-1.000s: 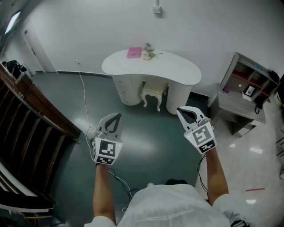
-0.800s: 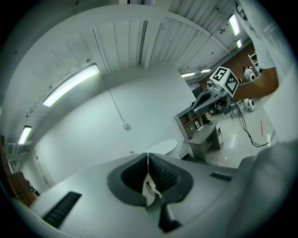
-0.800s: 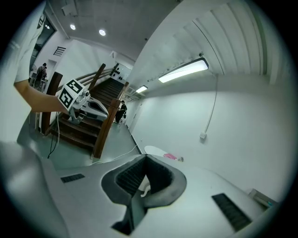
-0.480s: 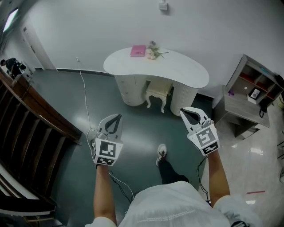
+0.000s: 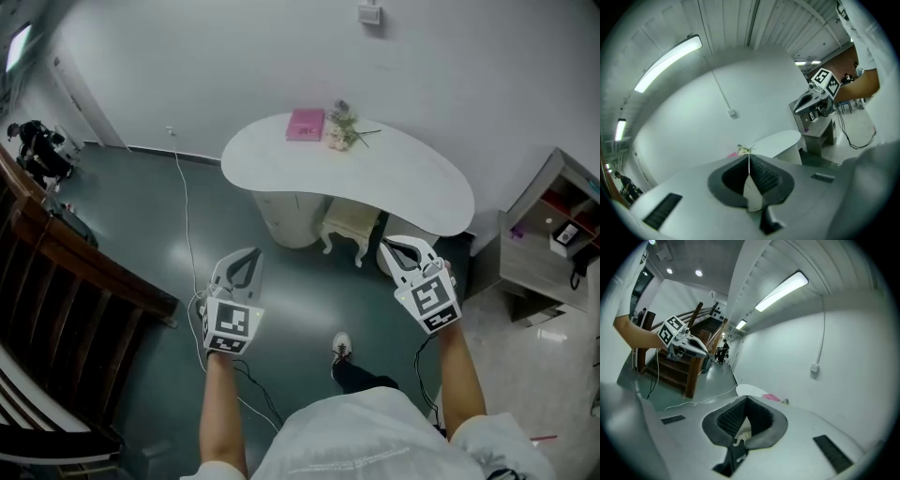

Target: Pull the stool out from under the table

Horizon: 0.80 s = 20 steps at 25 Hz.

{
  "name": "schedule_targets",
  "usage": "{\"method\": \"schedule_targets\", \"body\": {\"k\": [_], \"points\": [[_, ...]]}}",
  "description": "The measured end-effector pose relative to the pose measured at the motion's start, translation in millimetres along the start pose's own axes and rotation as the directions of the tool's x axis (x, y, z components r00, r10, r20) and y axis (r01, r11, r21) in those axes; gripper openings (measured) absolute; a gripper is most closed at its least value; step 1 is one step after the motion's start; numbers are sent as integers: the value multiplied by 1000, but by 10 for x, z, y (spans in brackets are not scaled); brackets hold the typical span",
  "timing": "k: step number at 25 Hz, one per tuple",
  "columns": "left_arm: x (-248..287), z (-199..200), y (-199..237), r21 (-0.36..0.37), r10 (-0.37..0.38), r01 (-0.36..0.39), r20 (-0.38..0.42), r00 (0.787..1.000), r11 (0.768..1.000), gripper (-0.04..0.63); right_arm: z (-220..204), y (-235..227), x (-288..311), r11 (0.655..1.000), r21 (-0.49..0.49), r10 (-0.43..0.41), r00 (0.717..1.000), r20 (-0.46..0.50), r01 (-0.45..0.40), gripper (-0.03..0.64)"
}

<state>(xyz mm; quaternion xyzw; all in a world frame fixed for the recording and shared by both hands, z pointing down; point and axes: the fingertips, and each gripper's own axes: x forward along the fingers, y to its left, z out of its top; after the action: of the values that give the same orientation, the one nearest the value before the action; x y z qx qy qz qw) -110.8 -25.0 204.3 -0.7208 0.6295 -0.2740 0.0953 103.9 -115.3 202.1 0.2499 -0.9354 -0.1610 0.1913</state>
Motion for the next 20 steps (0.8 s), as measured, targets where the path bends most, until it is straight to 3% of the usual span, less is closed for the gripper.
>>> {"method": "schedule_targets", "body": {"k": [4,10,20], "points": [[705,76,292,4,-3,3,-32,999,1000,18,-48,-509,576,1000,-12,20,1000,-1,-20,14],[1507,64,444,48,-45,50,-98,994,998,18,-263,-1065,1120,998,60,7,1000,9,-7,14],[2427,-289,184,116,-173,197,-187,967,974,19,-944,-1336,1515,995,90,-39,995,-95,48,14]]}}
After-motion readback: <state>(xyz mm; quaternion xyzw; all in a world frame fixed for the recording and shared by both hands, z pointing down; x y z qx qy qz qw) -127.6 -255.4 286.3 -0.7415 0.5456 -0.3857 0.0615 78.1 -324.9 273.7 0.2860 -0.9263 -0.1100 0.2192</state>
